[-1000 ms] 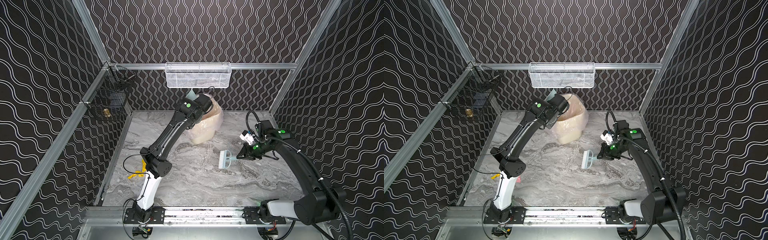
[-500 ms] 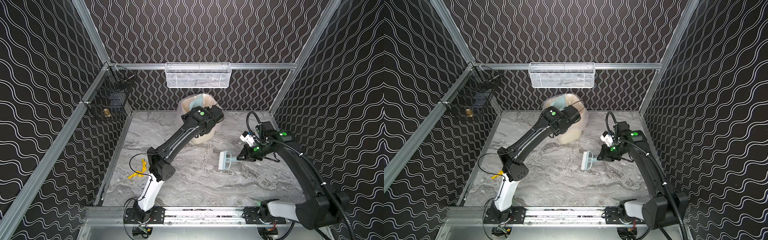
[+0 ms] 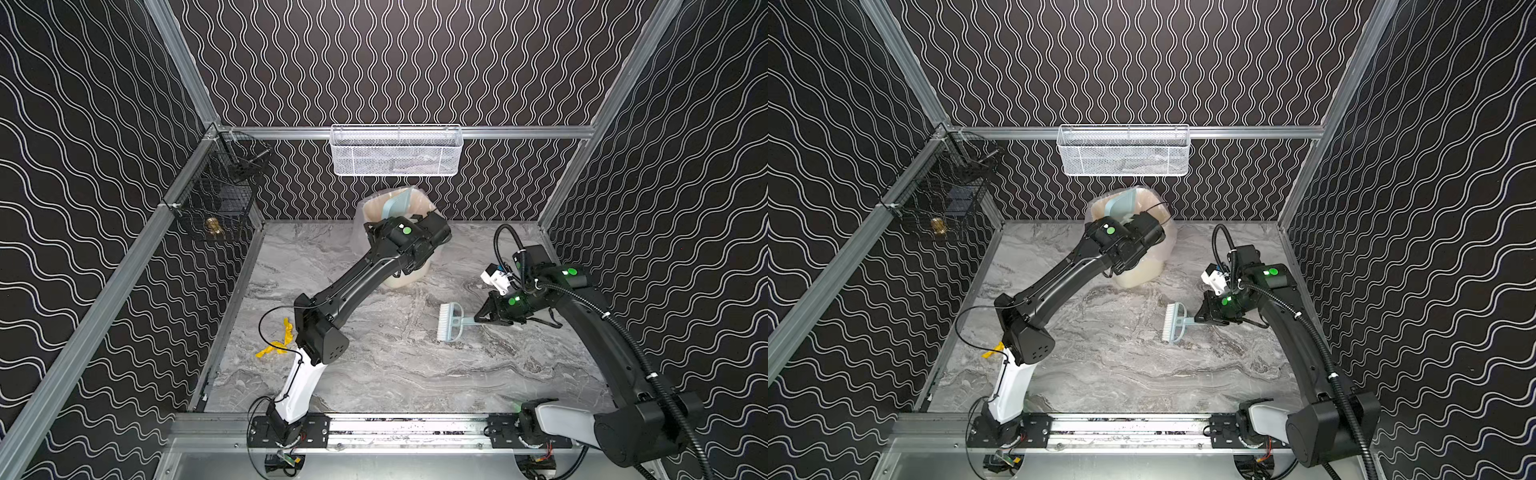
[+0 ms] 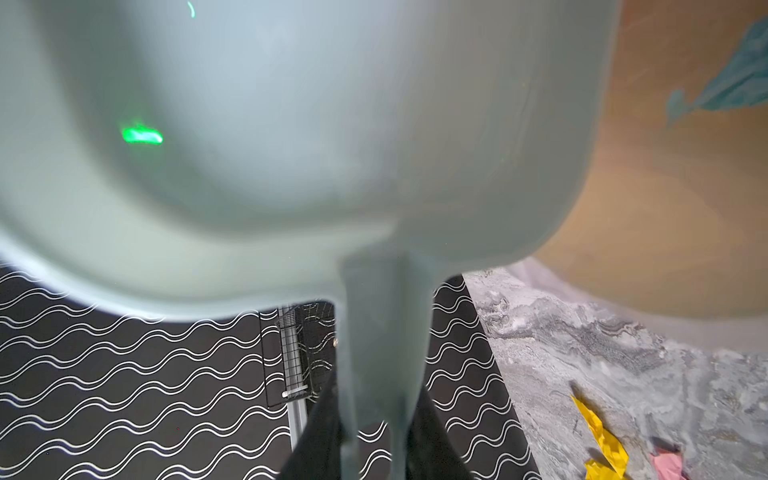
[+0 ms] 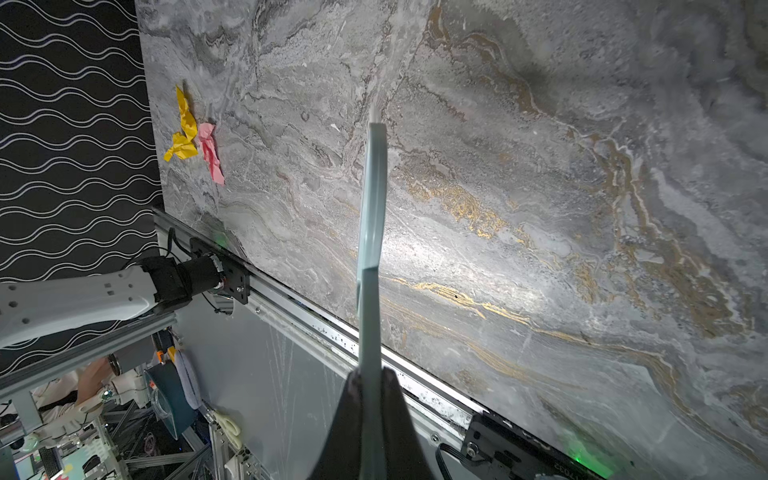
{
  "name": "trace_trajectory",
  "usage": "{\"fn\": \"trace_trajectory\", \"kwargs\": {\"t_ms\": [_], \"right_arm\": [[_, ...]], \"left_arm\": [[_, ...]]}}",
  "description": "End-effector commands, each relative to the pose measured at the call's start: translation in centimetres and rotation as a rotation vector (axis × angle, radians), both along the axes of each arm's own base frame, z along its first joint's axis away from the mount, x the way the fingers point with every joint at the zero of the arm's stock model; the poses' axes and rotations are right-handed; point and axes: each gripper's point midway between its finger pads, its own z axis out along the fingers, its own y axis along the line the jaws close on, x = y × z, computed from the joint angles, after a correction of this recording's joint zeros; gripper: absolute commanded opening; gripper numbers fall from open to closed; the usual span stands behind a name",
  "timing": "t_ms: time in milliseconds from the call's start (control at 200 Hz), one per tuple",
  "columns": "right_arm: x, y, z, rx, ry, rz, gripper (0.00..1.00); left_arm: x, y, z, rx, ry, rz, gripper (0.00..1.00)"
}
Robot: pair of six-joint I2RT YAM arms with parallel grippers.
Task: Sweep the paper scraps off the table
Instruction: 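Lower the empty dustpan near the pink scrap while moving the brush toward it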
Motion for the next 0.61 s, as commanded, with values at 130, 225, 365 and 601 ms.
{"fn": "trace_trajectory", "kwargs": {"t_ms": [130,225,365,601], "right_arm": [[0.8,0.4,0.6,0.004,-0.03,0.002,0.0],[0.9,1.2,0.8,0.004,-0.045,0.025,0.0],[0.3,4.0,0.6,0.015,-0.061,0.095,0.0],[-0.9,10.3,0.4,0.126,-0.106,0.233,0.0]], "left_arm": [[-1.6,0.4,2.3,-0.235,-0.03,-0.017,0.0],[-3.5,1.5,2.9,-0.336,-0.012,0.001,0.0],[-6.8,3.6,3.0,-0.486,0.029,0.048,0.0],[-13.1,5.5,-0.7,-0.817,0.151,0.152,0.0]]}}
